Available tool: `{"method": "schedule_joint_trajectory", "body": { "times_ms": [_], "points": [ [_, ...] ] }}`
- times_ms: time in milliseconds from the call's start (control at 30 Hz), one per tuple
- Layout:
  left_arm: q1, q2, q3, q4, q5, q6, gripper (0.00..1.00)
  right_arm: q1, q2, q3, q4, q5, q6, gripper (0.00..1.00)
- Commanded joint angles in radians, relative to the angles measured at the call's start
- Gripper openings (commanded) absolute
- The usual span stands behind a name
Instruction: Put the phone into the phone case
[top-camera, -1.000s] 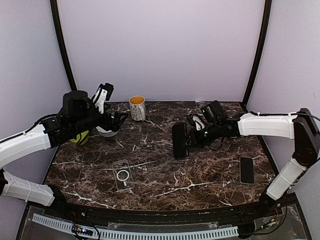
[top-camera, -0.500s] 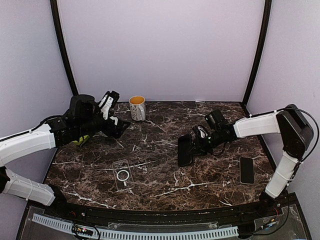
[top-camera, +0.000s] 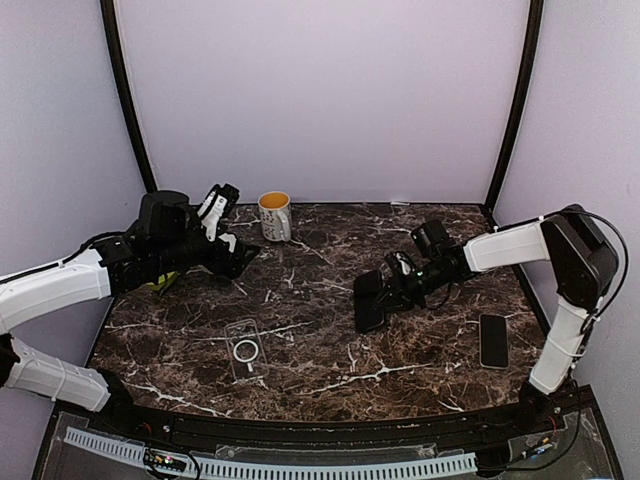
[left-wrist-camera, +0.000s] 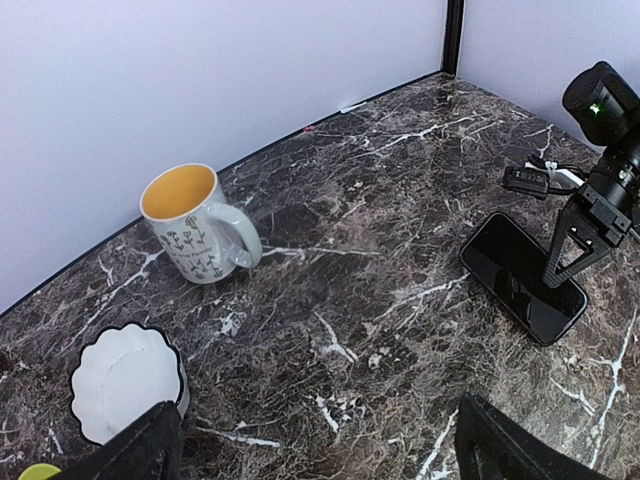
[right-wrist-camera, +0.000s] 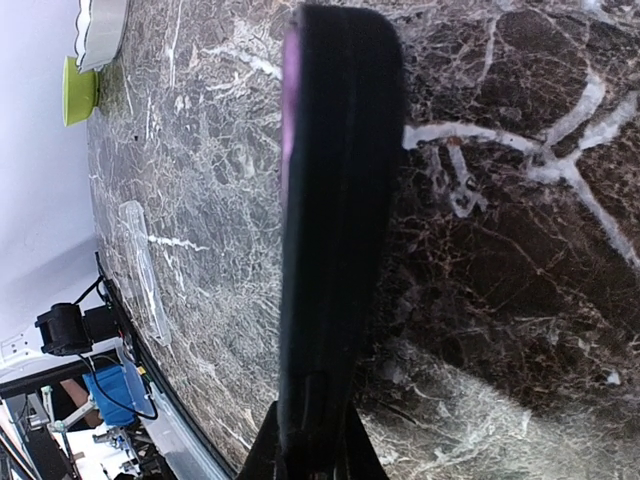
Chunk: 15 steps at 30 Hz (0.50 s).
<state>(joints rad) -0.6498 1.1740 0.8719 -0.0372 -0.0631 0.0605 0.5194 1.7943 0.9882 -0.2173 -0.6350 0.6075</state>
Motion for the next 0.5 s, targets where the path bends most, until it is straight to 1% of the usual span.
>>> {"method": "schedule_joint_trajectory", "body": {
  "times_ms": [0, 67, 200, 233, 367, 467],
  "points": [
    [0.006, -0.032, -0.018, 0.007, 0.017, 0.013, 0.97, 0.009, 0.068, 0.013, -0.037, 0.147, -0.045, 0.11],
    [0.006, -0.031, -0.017, 0.007, 0.02, 0.013, 0.97, 0.01, 0.079, 0.025, -0.057, 0.173, -0.049, 0.14],
    [0.006, -0.031, -0.018, 0.007, 0.022, 0.013, 0.97, 0.01, 0.099, 0.046, -0.09, 0.218, -0.054, 0.26],
    [0.006, -0.031, -0.017, 0.007, 0.022, 0.013, 0.97, 0.01, 0.101, 0.05, -0.096, 0.225, -0.056, 0.27],
    [0.006, -0.03, -0.017, 0.005, 0.022, 0.015, 0.97, 0.012, 0.097, 0.061, -0.122, 0.256, -0.055, 0.3],
    [0.006, -0.031, -0.017, 0.005, 0.021, 0.017, 0.97, 0.026, 0.081, 0.08, -0.171, 0.324, -0.055, 0.33]
  ]
}}
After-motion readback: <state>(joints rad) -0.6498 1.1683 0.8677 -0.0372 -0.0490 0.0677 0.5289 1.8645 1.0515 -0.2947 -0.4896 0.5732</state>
